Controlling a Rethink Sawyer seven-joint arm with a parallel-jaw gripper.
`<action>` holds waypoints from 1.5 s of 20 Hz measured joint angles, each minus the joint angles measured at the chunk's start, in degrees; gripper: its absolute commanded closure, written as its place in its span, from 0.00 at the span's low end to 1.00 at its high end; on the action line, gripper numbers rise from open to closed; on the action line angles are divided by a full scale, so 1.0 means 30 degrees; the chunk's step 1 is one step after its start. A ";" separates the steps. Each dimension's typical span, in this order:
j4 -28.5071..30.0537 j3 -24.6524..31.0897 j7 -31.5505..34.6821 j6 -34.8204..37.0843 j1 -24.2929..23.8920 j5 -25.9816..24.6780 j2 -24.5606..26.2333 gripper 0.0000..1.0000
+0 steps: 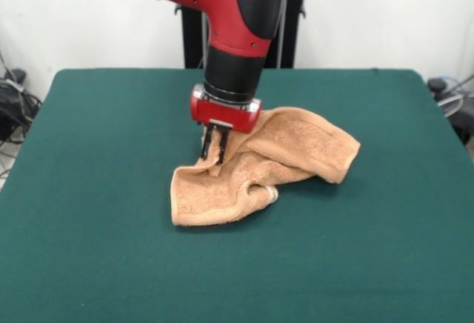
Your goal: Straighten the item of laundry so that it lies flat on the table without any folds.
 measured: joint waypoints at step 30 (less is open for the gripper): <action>-0.2002 -0.0452 0.0000 0.7809 -0.0055 -0.0016 -0.1527 1.00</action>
